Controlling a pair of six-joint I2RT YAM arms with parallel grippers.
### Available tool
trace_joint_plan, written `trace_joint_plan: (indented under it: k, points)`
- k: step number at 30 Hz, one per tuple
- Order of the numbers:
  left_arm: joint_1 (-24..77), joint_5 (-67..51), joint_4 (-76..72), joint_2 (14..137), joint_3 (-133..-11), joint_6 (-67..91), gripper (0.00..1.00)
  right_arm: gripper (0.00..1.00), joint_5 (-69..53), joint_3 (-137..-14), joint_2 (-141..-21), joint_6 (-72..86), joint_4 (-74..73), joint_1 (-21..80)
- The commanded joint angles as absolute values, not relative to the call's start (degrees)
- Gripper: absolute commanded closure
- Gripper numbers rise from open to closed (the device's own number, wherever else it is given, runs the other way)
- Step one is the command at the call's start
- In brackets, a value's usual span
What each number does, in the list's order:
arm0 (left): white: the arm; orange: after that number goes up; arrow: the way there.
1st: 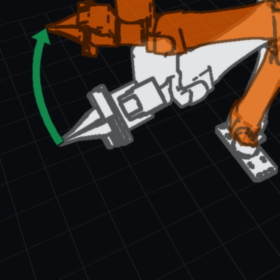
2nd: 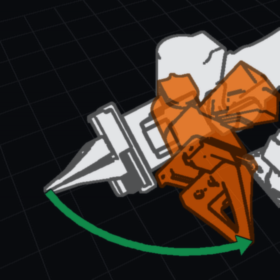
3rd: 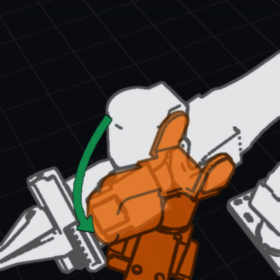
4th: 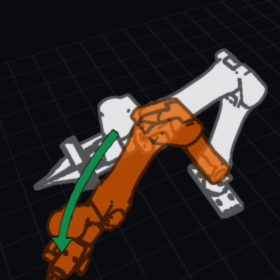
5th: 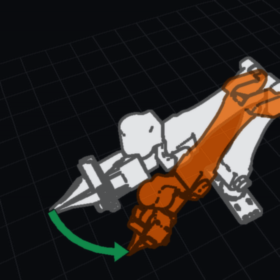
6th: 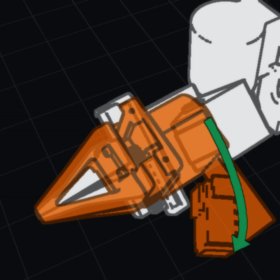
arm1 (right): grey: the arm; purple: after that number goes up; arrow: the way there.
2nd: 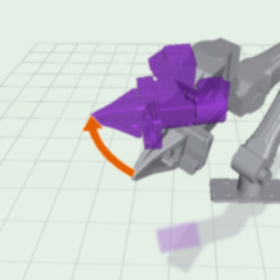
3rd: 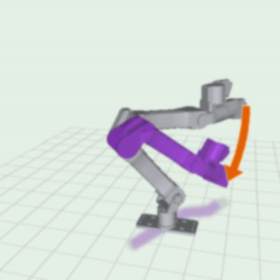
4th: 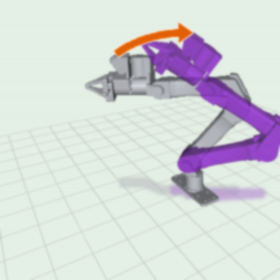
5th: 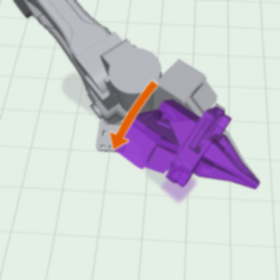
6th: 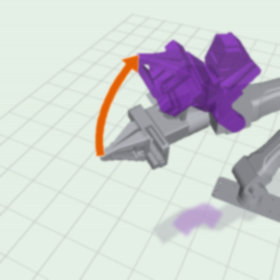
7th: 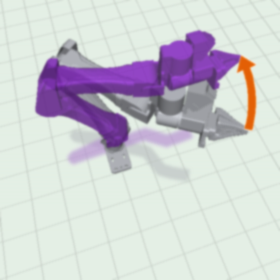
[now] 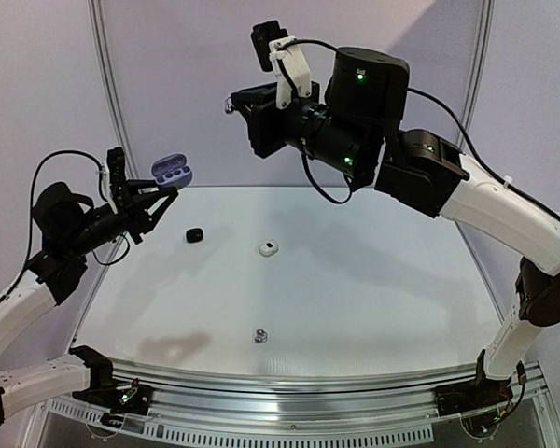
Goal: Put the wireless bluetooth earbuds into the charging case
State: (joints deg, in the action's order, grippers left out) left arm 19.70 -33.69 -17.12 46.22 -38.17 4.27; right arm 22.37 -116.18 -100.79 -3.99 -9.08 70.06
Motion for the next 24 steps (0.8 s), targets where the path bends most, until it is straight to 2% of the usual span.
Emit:
trace_joint_plan:
  k: [1, 7, 13, 24]
  points:
    - [22.6, -31.0, -22.5, 52.9, -43.0, 6.0, 1.0, 0.98, 22.7, -116.8, -104.0, -11.5, -4.2, 70.2]
    - [28.1, -29.9, -23.1, 56.6, -47.1, 1.4, 1.0, 0.98, 22.0, -116.6, -106.1, -17.3, 0.3, 69.9]
    - [29.8, -29.4, -25.2, 57.7, -46.2, -2.0, 1.0, 1.0, 20.4, -110.1, -105.5, -17.4, 5.7, 69.9]
    - [31.4, -29.8, -30.3, 61.7, -47.5, 10.2, 1.0, 1.0, 26.1, -107.5, -106.6, -19.5, 11.6, 70.1]
